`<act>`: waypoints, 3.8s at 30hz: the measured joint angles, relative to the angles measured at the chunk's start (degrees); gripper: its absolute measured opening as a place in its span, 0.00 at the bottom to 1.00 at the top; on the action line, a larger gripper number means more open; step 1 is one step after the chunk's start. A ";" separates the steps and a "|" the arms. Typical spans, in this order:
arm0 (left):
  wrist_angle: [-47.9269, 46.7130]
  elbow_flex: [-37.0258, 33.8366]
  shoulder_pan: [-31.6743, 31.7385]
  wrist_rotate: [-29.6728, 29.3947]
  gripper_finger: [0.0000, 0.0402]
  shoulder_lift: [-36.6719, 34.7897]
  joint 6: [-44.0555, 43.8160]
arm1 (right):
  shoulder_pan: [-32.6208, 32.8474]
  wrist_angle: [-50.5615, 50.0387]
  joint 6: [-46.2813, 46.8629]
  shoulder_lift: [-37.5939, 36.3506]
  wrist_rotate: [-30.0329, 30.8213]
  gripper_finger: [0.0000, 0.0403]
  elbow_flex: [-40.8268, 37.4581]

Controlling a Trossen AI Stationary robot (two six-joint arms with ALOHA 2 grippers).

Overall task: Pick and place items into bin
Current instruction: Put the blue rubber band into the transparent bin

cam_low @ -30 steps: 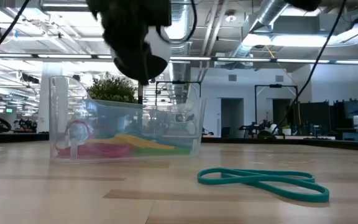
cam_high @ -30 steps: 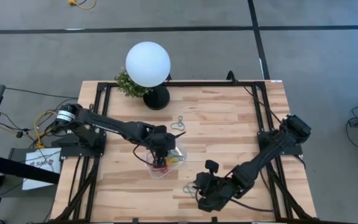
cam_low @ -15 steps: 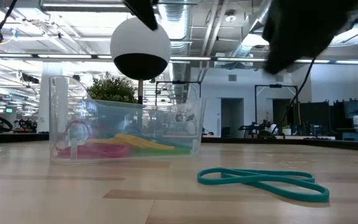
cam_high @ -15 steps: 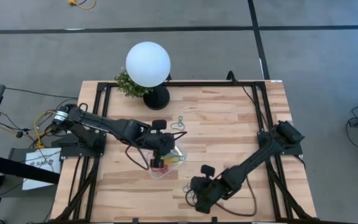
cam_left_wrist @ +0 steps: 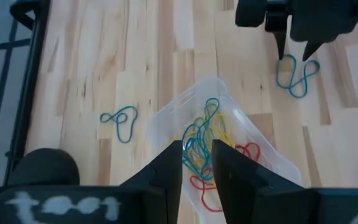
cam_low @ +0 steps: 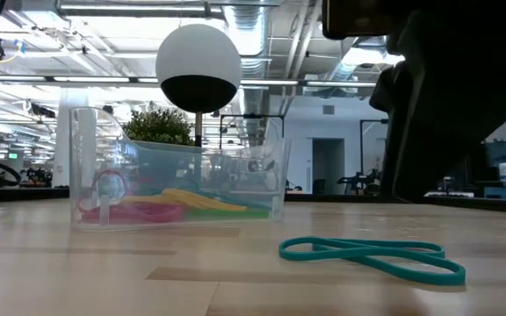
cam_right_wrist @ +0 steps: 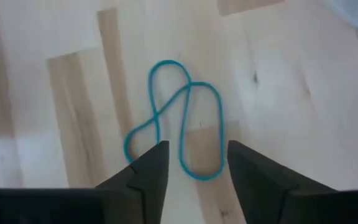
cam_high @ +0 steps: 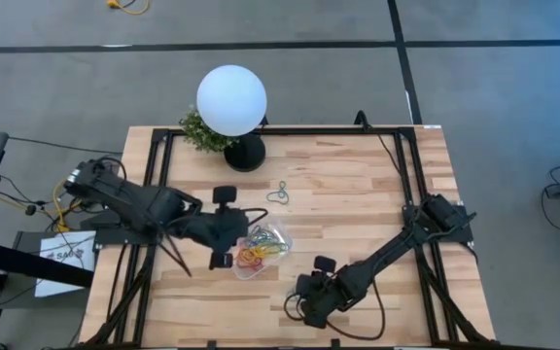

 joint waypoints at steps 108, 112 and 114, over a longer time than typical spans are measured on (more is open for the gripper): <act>-15.25 -37.00 -28.90 -33.46 0.19 -29.96 -57.86 | -20.88 -55.31 -20.11 10.92 18.81 0.21 41.54; -15.30 -37.00 -28.24 -33.44 0.19 -29.96 -60.63 | -21.41 -53.96 -21.76 6.14 15.53 0.21 41.91; -15.28 -37.00 -27.96 -32.69 0.19 -29.94 -61.46 | -21.78 -55.18 -21.27 3.08 15.53 0.21 41.75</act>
